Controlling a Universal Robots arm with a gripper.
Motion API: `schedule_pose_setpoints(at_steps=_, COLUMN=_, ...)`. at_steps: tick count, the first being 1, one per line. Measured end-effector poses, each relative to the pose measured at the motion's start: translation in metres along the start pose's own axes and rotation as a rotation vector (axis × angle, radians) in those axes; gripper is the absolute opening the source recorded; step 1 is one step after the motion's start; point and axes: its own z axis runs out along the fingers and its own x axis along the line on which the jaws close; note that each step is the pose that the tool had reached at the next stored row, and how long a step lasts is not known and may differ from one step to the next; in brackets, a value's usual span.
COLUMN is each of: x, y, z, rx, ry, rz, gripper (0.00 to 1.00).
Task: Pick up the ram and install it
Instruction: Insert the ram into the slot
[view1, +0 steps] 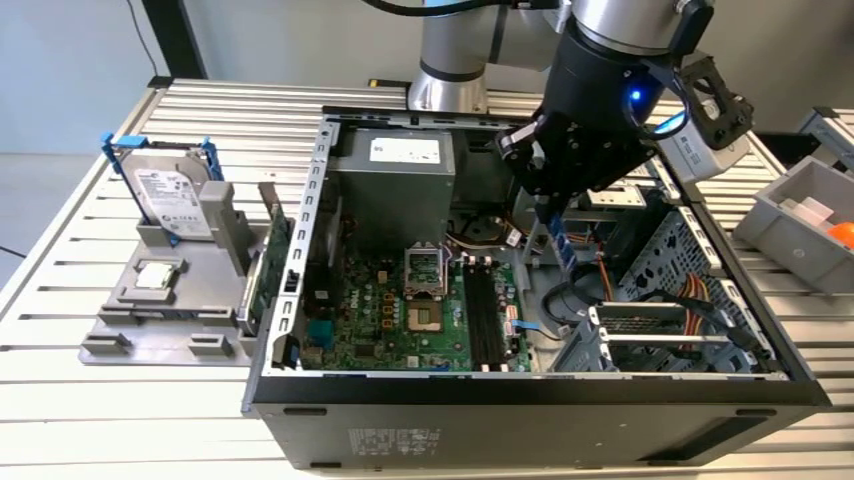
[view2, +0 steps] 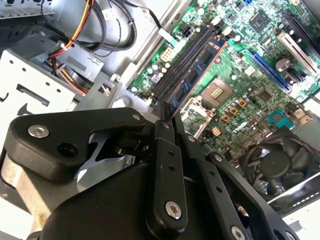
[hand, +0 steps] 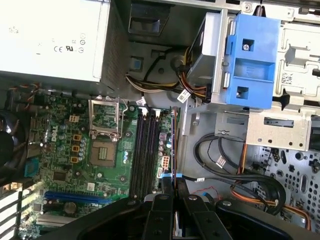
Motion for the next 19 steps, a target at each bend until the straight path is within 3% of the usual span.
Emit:
schedule_pose_setpoints(at_steps=12, x=-0.0001, y=0.0, z=0.0, rx=-0.0001, ry=-0.0001, rz=0.001, gripper=0.0)
schedule_pose_setpoints(at_steps=19, x=0.0, y=-0.0003, z=0.0056, rx=-0.0001, ry=0.0, rz=0.001, gripper=0.0)
